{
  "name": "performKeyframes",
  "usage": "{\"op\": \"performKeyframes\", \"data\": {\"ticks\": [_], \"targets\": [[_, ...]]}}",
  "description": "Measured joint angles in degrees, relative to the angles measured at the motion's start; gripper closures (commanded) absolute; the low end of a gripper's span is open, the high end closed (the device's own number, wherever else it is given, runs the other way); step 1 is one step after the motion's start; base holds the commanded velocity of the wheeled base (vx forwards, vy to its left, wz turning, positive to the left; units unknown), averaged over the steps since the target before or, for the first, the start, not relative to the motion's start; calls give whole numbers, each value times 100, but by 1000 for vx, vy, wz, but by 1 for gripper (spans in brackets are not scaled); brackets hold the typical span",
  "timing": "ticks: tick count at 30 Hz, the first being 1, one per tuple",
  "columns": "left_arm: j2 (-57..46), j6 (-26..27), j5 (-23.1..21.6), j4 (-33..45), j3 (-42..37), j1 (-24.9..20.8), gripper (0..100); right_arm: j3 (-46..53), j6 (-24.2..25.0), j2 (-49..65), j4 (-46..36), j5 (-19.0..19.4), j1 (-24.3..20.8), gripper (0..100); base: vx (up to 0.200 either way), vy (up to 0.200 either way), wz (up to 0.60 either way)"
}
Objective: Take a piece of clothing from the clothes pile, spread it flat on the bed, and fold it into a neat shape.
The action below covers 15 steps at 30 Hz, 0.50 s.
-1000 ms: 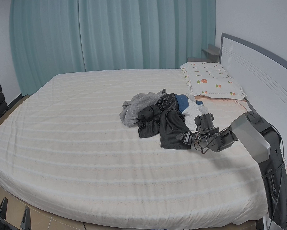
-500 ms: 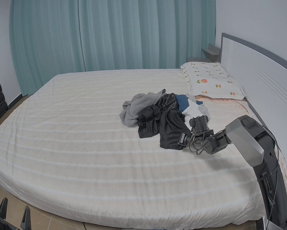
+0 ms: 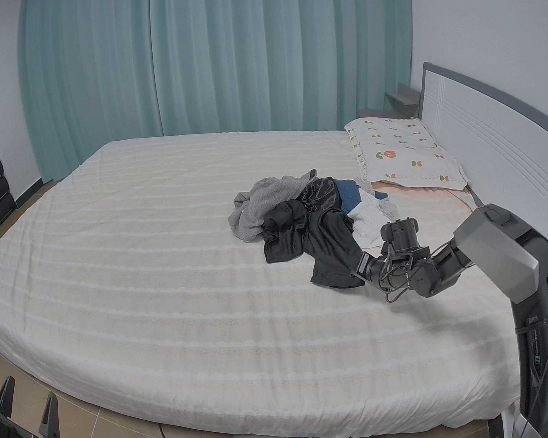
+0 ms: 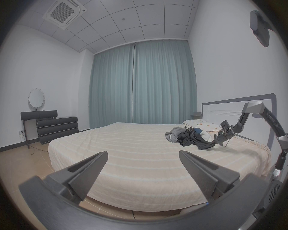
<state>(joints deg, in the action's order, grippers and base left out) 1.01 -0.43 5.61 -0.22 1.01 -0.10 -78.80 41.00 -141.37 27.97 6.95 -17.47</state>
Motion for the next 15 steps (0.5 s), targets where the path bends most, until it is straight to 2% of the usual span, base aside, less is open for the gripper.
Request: {"op": "performKeyframes", "data": {"ticks": [10,15], "targets": [[0,0,0,0,0,0,0,2800,449,1798,1943,402,-37,100,0,0,0],[0,0,0,0,0,0,0,3732,547,3066,2448,453,-210,100,0,0,0]]}}
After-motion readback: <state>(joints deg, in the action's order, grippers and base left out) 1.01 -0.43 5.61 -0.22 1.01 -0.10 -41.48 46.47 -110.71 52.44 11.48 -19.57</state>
